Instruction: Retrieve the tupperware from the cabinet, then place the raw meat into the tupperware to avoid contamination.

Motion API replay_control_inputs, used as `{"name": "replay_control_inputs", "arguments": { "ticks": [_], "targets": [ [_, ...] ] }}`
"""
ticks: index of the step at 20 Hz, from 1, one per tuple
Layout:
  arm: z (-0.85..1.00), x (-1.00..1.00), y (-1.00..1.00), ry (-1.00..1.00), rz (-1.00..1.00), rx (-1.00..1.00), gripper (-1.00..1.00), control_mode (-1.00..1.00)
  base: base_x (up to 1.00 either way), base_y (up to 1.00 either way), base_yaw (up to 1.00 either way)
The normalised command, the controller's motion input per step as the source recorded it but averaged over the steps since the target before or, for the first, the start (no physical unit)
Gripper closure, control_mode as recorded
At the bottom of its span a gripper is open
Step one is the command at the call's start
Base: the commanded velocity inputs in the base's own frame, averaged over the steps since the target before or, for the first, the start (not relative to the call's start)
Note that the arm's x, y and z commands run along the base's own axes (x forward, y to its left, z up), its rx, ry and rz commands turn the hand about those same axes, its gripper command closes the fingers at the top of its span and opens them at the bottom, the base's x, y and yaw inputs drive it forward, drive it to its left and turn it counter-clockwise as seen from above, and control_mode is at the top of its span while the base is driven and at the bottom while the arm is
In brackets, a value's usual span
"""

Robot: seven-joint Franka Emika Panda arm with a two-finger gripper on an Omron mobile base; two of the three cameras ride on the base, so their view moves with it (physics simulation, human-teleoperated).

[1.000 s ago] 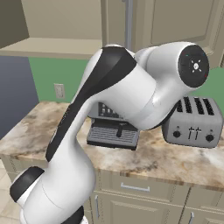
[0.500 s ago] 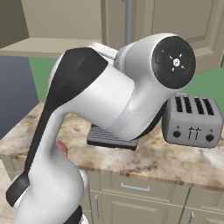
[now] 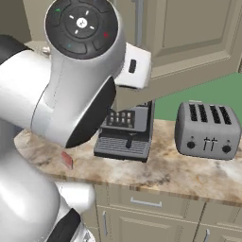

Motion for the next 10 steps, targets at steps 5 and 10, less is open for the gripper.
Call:
{"name": "replay_control_inputs", "arguments": {
  "ticks": [5,10],
  "targets": [
    [0.03,-0.41,0.33,0.13,-0.13,-0.17,-1.0,-1.0,0.0,0.0,0.0],
    [0.01,-0.09,0.32,0.16,-0.17,-0.22,-1.0,-1.0,0.0,0.0,0.0]
  ]
}}
